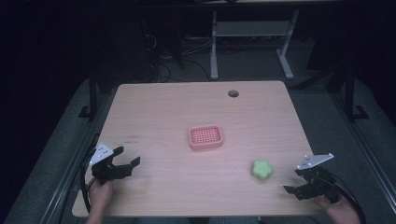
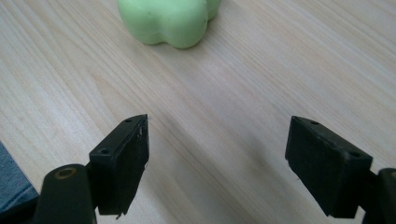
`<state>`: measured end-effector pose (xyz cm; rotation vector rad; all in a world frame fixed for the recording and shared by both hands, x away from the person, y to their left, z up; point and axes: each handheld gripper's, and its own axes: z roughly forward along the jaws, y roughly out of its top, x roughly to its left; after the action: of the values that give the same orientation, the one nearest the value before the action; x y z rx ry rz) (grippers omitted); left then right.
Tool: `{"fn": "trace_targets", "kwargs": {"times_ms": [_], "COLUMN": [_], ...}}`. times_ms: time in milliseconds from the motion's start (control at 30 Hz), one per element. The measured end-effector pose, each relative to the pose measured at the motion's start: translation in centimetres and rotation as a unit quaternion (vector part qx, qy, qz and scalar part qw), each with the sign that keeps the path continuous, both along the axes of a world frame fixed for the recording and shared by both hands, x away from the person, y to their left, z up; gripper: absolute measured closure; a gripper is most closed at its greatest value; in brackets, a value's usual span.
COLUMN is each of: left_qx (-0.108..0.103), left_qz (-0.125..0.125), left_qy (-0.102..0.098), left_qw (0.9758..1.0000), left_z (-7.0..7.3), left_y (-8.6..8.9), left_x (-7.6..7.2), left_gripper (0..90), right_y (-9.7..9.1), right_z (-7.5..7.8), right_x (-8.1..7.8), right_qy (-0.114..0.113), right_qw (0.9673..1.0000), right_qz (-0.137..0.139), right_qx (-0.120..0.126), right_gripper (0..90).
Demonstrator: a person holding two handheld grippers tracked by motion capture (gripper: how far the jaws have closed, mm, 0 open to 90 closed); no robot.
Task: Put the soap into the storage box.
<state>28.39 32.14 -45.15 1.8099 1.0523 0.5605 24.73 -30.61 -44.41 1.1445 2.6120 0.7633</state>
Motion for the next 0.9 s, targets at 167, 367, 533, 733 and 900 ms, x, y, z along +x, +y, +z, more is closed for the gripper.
{"fn": "trace_targets", "kwargs": {"times_ms": [167, 367, 533, 733, 900], "left_qx": [-0.002, 0.001, 0.002, 0.008, 0.005], "left_qz": [-0.001, -0.006, -0.006, -0.008, -0.007], "left_qy": [0.002, 0.003, 0.005, 0.005, 0.004], "left_qw": [1.0000, 1.0000, 1.0000, 0.9999, 1.0000], "left_z": [0.0, 0.1, 0.0, 0.0, 0.1], "left_y": [0.0, -0.2, -0.3, -0.5, -0.4], "left_x": [-0.1, -0.3, -0.2, -0.2, -0.3], "left_gripper": [14.0, 14.1, 14.1, 14.1, 14.1], "right_y": [0.6, 1.4, 1.9, 2.8, 3.9], "right_z": [0.2, 0.8, 1.3, 2.3, 2.8], "right_x": [0.1, 0.3, 0.5, 1.2, 1.8], "right_qy": [-0.002, 0.001, -0.003, -0.008, -0.003], "right_qw": [1.0000, 0.9998, 0.9997, 0.9992, 0.9982], "right_qz": [0.009, 0.019, 0.021, 0.036, 0.048], "right_qx": [-0.001, -0.009, -0.016, -0.018, -0.035], "right_gripper": [21.5, 21.3, 20.3, 20.2, 20.0]}}
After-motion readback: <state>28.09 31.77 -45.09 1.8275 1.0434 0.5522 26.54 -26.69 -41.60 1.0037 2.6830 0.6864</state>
